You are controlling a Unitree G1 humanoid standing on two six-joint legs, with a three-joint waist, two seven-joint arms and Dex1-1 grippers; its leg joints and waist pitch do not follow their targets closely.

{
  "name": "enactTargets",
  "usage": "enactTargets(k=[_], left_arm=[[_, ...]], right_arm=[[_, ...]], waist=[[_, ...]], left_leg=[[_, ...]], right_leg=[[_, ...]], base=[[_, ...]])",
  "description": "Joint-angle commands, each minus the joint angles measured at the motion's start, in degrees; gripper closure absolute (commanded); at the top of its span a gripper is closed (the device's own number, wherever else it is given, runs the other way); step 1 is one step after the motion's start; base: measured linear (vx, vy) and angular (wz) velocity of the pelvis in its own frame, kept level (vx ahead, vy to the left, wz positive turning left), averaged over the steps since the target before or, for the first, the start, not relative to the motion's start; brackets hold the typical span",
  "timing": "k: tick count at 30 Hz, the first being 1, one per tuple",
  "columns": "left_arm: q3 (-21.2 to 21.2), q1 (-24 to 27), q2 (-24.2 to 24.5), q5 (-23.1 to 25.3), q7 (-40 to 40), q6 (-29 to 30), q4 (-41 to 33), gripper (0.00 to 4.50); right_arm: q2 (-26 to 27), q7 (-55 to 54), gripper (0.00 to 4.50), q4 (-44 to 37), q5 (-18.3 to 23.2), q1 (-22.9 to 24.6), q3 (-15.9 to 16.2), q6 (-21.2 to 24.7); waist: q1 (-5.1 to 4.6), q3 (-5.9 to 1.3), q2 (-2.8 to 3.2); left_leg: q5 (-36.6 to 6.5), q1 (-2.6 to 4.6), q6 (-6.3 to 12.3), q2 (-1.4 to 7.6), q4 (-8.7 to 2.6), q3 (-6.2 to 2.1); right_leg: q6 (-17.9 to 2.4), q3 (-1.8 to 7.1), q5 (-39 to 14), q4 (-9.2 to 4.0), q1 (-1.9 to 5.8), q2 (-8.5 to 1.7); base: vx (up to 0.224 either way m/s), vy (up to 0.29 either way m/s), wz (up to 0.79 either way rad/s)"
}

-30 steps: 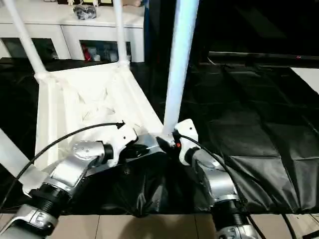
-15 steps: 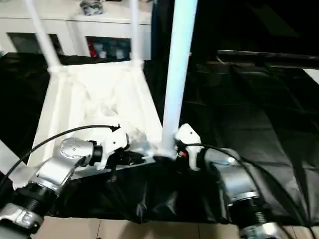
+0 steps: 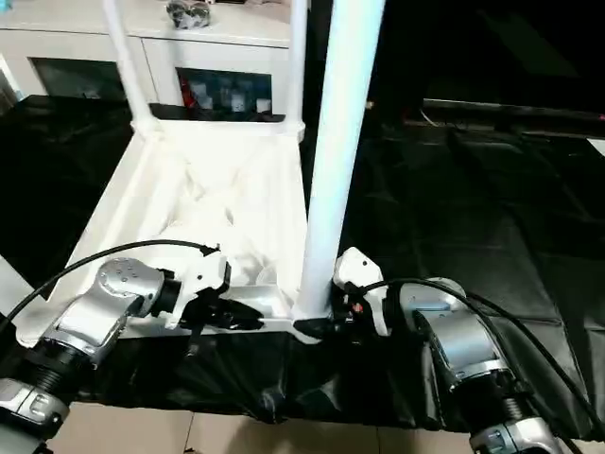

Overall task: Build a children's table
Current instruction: Rotate leg to tighten

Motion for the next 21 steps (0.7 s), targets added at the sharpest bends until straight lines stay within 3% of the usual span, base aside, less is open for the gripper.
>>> enactTargets(k=[1, 3, 5, 6, 8, 9, 10, 11, 12, 14, 15, 17, 18, 21], left_arm=[[0.4, -0.1, -2.5, -0.5, 4.3, -0.1, 0.3, 4.5], [0.7, -0.1, -3.4, 0.1, 6.6, 0.4, 0.3, 4.5], [1.5, -0.3, -5.9, 0.6, 11.5, 0.8, 0.4, 4.5], [1.6, -0.4, -6.7, 0.7, 12.8, 1.0, 0.3, 4.5], [1.6, -0.4, -7.5, 1.3, 14.7, 0.8, 0.1, 4.5], [1.6, -0.2, -8.7, 1.8, 16.9, 1.1, -0.2, 4.5], [1.7, 0.1, -10.2, 1.8, 18.6, 2.1, -1.2, 4.5], [1.7, 0.1, -10.2, 1.8, 18.6, 2.1, -1.2, 4.5], [1.5, 1.0, -12.3, 1.6, 20.8, 4.1, -3.0, 4.5], [1.5, 1.0, -12.3, 1.6, 20.8, 4.1, -3.0, 4.5], [1.1, 2.3, -14.2, 1.8, 22.6, 5.6, -4.9, 4.5], [0.8, 2.9, -14.7, 1.8, 22.7, 5.9, -5.7, 4.5], [0.5, 3.3, -14.9, 1.9, 22.9, 6.1, -6.2, 4.5], [0.1, 3.8, -14.3, 2.1, 22.5, 5.8, -6.5, 4.5]], right_arm=[[2.1, -0.1, 1.78, -1.8, 1.0, 1.0, 2.2, -0.1], [3.5, -3.1, 1.78, -1.3, 0.6, 1.3, 1.4, 0.1], [7.8, -11.1, 1.78, 0.7, 0.5, 1.0, -1.5, 0.0], [9.2, -14.0, 1.78, 1.2, 0.5, 0.8, -2.4, 0.8], [10.9, -17.6, 1.78, 1.9, 0.2, 0.5, -3.3, 1.3], [12.8, -21.3, 1.78, 2.6, -0.1, 0.3, -4.1, 1.6], [15.1, -25.8, 1.78, 3.2, -0.8, 0.1, -4.9, 2.2], [15.1, -25.8, 1.78, 3.2, -0.8, 0.1, -4.9, 2.2], [19.2, -32.7, 1.78, 3.9, -1.1, 0.0, -6.6, 3.0], [19.2, -32.7, 1.78, 3.9, -1.1, 0.0, -6.6, 3.0], [22.6, -36.9, 1.78, 3.8, -1.5, 0.2, -7.2, 3.6], [23.3, -37.2, 1.78, 3.3, -2.0, 0.4, -6.6, 3.2], [23.4, -36.0, 1.43, 2.6, -2.1, 0.8, -5.8, 2.7], [21.8, -32.5, 1.04, 0.9, -1.8, 1.2, -4.5, 1.7]], waist=[[-0.07, -3.23, -0.46], [-0.08, -3.1, -0.53], [-0.33, -2.76, -0.49], [-0.62, -2.54, 0.11], [-0.93, -2.55, 0.4], [-1.32, -2.47, 0.16], [-1.54, -2.46, 1.14], [-1.86, -2.36, 0.81], [-2.09, -2.43, 0.71], [-2.53, -2.44, 0.75], [-2.8, -2.48, 0.97], [-3.12, -2.42, 0.93], [-3.3, -2.42, 1.0], [-3.28, -2.55, 0.96]], left_leg=[[-13.0, 0.29, 2.64, 1.18, -3.59, 0.32], [-13.9, 0.31, 2.33, 1.12, -3.69, 0.29], [-16.4, 0.42, 1.32, 0.98, -3.92, 0.16], [-18.1, 0.53, 0.55, 0.91, -4.09, 0.09], [-19.3, 0.56, -0.2, 0.69, -4.18, -0.21], [-19.8, 0.56, -0.26, 0.62, -4.18, -0.24], [-19.9, 0.48, -0.52, 0.56, -4.24, -0.39], [-20.4, 0.44, -0.5, 0.56, -4.31, -0.33], [-20.4, 0.25, -0.65, 0.45, -4.35, -0.51], [-20.1, 0.19, -0.4, 0.38, -4.39, -0.57], [-19.8, 0.29, -0.2, 0.51, -4.33, -0.51], [-19.5, 0.03, -0.05, 0.49, -4.42, -0.5], [-19.6, -0.1, 0.2, 0.42, -4.47, -0.54], [-18.4, -0.07, 1.0, 0.58, -4.35, -0.36]], right_leg=[[-12.3, 1.91, -13.1, -2.95, 2.61, -2.34], [-11.9, 1.91, -14.8, -3.21, 2.57, -2.41], [-10.3, 1.92, -19.8, -3.81, 2.32, -2.52], [-9.7, 1.9, -22.4, -4.32, 2.02, -2.47], [-8.4, 1.72, -25.1, -4.5, 2.16, -2.43], [-7.8, 1.65, -26.4, -4.75, 2.06, -2.38], [-7.4, 1.63, -27.4, -4.74, 2.08, -2.43], [-7.2, 1.57, -28.1, -5.13, 1.95, -2.33], [-6.6, 1.39, -28.7, -5.09, 2.22, -2.32], [-6.4, 1.35, -28.8, -5.18, 2.14, -2.32], [-6.7, 1.5, -27.7, -5.11, 2.0, -2.28], [-7.0, 1.49, -26.8, -5.0, 2.07, -2.16], [-6.8, 1.39, -27.1, -5.01, 2.2, -2.09], [-7.3, 1.69, -24.3, -4.86, 2.09, -2.05]], base=[[0.0, 0.0, 0.0], [0.0, 0.0, 0.0], [0.0, 0.0, 0.0], [0.0, 0.0, 0.0], [0.0, 0.0, 0.0], [0.0, 0.0, 0.0], [0.0, 0.0, 0.0], [0.0, 0.0, 0.0], [0.0, 0.0, 0.0], [0.0, 0.0, 0.0], [0.0, 0.0, 0.0], [0.0, 0.0, 0.0], [0.0, 0.0, 0.0], [0.0, 0.0, 0.0]])
